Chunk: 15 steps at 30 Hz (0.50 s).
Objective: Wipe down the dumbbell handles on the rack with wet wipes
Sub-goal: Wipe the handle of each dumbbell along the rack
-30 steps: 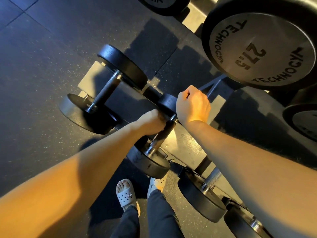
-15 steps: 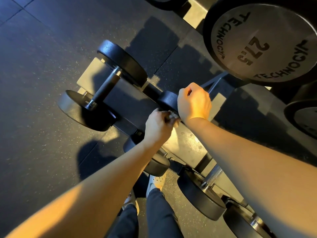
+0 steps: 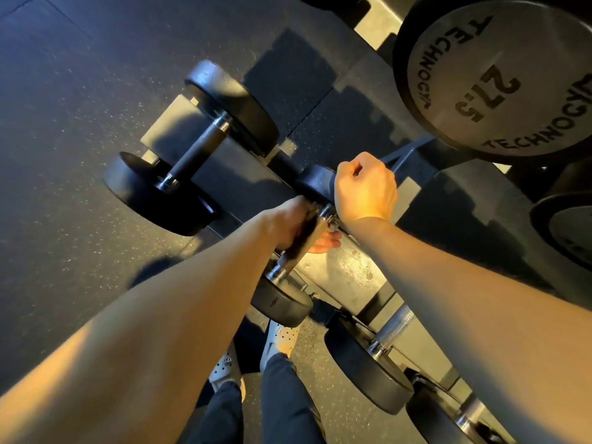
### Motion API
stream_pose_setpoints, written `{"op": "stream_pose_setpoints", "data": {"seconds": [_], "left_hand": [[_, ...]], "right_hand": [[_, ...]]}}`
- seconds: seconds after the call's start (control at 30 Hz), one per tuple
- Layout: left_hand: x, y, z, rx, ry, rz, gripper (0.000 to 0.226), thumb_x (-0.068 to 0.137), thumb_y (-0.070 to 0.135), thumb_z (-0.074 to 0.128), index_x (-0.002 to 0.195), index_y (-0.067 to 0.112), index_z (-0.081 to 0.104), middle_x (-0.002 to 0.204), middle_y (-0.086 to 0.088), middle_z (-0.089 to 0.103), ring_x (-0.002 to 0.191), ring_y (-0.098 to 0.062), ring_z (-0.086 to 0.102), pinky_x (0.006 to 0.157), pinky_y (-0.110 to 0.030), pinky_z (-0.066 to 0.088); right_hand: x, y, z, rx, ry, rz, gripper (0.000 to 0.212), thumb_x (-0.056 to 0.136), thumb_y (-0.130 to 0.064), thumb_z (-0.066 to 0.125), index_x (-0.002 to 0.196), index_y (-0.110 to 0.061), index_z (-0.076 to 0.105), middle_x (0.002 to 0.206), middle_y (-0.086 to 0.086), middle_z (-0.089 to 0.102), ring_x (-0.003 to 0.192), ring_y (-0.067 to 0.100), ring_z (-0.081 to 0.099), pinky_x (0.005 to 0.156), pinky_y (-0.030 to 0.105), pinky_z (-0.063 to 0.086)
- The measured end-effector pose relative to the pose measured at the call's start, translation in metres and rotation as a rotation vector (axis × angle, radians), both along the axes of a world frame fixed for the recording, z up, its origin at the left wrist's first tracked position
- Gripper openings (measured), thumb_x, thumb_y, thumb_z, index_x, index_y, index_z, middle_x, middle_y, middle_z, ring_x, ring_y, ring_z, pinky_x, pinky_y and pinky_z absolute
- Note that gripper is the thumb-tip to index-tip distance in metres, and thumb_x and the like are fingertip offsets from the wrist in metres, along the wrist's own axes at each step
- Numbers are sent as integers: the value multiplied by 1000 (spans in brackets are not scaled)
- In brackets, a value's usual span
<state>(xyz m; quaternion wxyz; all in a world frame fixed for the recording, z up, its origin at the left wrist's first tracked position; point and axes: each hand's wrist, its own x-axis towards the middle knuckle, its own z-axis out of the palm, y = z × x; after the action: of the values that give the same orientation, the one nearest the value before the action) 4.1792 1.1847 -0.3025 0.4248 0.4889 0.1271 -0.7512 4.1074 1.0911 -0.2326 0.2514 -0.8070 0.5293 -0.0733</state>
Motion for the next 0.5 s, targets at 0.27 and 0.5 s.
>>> {"op": "stream_pose_setpoints", "data": {"seconds": [0.27,0.5], "left_hand": [[-37,25,14,-152,-1043,-180,22,107,27,51,106,19,71,100,0,70,80,-8,65,68,-13,51],[-42,54,28,-251,-1822,-454,16,95,31,69,109,27,74,111,1,50,97,-15,44,82,-31,45]], "right_hand": [[1,2,4,-4,18,-14,20,97,-25,50,82,-17,61,69,-2,59,69,15,60,64,36,54],[2,5,5,-9,11,-27,21,98,-24,50,80,-18,60,69,-1,59,69,18,61,66,41,57]]}}
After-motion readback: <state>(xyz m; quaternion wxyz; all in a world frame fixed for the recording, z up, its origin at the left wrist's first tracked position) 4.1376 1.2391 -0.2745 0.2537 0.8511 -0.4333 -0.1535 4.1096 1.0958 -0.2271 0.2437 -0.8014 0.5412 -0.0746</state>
